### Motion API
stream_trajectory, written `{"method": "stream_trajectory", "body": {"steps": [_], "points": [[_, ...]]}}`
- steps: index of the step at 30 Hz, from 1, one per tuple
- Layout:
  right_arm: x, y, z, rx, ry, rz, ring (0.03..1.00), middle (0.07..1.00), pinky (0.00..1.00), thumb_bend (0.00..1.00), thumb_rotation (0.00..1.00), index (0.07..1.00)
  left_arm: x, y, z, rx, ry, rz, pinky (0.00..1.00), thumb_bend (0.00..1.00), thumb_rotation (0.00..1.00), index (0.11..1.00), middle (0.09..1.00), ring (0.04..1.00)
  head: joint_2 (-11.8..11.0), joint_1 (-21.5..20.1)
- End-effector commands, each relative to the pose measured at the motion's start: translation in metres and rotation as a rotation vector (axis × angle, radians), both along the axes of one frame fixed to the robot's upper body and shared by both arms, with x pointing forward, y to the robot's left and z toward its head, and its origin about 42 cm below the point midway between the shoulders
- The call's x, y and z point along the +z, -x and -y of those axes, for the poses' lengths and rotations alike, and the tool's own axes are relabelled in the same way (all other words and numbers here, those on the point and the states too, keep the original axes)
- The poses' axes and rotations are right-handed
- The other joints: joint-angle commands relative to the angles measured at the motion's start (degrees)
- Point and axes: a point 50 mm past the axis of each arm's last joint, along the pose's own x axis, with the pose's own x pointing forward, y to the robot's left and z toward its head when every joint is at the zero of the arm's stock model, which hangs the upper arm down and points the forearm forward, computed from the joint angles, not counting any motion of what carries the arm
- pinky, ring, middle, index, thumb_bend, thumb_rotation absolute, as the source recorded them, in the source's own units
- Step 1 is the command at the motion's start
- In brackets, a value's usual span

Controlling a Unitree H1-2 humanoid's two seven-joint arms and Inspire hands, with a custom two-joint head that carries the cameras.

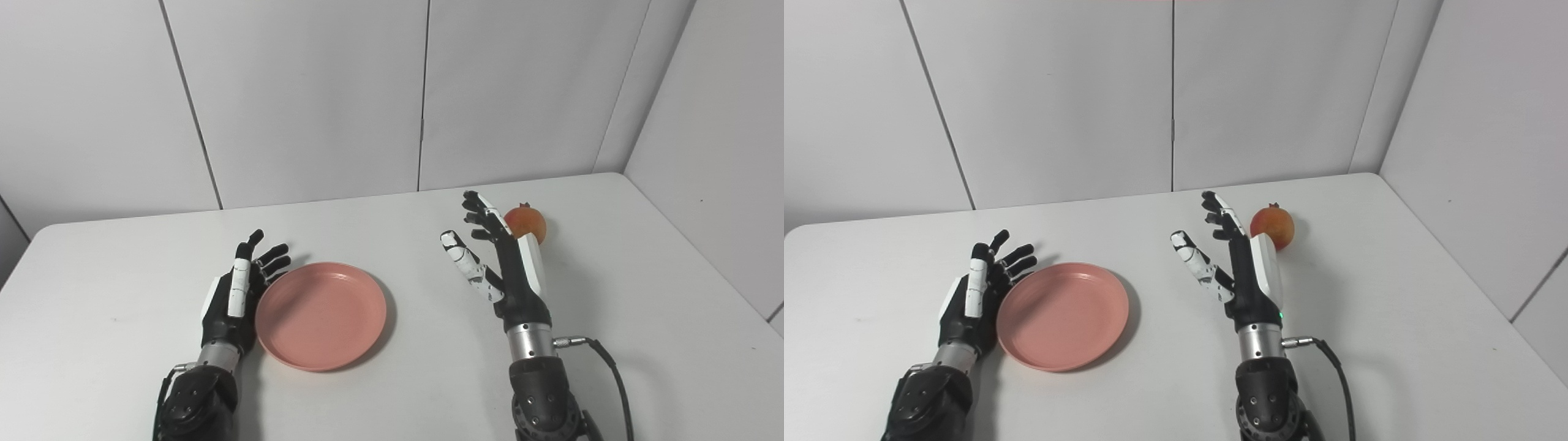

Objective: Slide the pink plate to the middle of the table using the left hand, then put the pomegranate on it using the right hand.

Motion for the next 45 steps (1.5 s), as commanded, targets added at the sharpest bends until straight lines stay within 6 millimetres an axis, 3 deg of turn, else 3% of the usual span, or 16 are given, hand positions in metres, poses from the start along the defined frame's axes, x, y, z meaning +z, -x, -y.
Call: {"method": "stream_trajectory", "body": {"steps": [1, 2, 5, 7, 10, 17, 31, 38, 40, 45], "points": [[0.025, -0.015, 0.001, 0.007, 0.047, 0.110, 0.797, 0.832, 0.72, 0.72, 0.86, 0.839, 0.006, -0.006, 0.002, -0.002, 0.003, 0.007, 0.76, 0.97, 0.93, 0.935, 0.806, 0.800, -0.1, 0.0], [0.027, -0.017, 0.003, 0.006, 0.061, 0.120, 0.794, 0.833, 0.71, 0.73, 0.86, 0.836, 0.006, -0.006, 0.002, -0.002, 0.002, 0.007, 0.76, 0.98, 0.93, 0.936, 0.809, 0.801, -0.1, 0.0], [0.036, -0.031, 0.012, -0.031, 0.323, 0.180, 0.776, 0.833, 0.67, 0.74, 0.90, 0.834, 0.006, -0.006, -0.001, -0.006, -0.002, 0.008, 0.76, 0.97, 0.93, 0.936, 0.807, 0.804, -0.2, 0.3], [0.040, -0.039, 0.015, -0.034, 0.433, 0.212, 0.769, 0.812, 0.68, 0.77, 0.85, 0.816, 0.006, -0.005, -0.002, -0.007, -0.005, 0.005, 0.76, 0.98, 0.93, 0.937, 0.808, 0.806, -0.2, 0.4], [0.044, -0.049, 0.020, -0.038, 0.547, 0.223, 0.797, 0.806, 0.79, 0.79, 0.83, 0.813, 0.006, -0.006, -0.004, -0.005, -0.003, 0.005, 0.76, 0.97, 0.93, 0.932, 0.798, 0.801, -0.2, 0.4], [0.048, -0.067, 0.030, -0.103, 0.703, 0.157, 0.822, 0.803, 0.95, 0.84, 0.88, 0.794, 0.009, -0.006, -0.003, -0.008, -0.008, 0.001, 0.75, 0.97, 0.93, 0.941, 0.797, 0.797, -0.2, 0.4], [0.057, -0.107, 0.068, -0.187, 0.858, 0.067, 0.795, 0.793, 0.91, 0.82, 0.85, 0.776, 0.011, -0.008, 0.000, -0.025, -0.003, 0.010, 0.76, 0.96, 0.94, 0.943, 0.796, 0.800, -0.7, 1.1], [0.061, -0.123, 0.086, -0.237, 0.868, 0.000, 0.802, 0.794, 0.94, 0.83, 0.84, 0.777, 0.012, -0.008, -0.001, -0.028, -0.001, 0.013, 0.74, 0.96, 0.92, 0.938, 0.787, 0.788, -0.7, 1.3], [0.062, -0.128, 0.091, -0.247, 0.866, -0.015, 0.798, 0.792, 0.91, 0.83, 0.86, 0.774, 0.012, -0.008, -0.001, -0.029, -0.004, 0.013, 0.74, 0.96, 0.93, 0.940, 0.789, 0.791, -0.7, 1.3], [0.065, -0.139, 0.100, -0.263, 0.870, -0.037, 0.773, 0.778, 0.72, 0.85, 0.84, 0.759, 0.012, -0.007, 0.000, -0.026, -0.003, 0.011, 0.75, 0.97, 0.93, 0.942, 0.799, 0.800, -0.8, 1.2]]}}
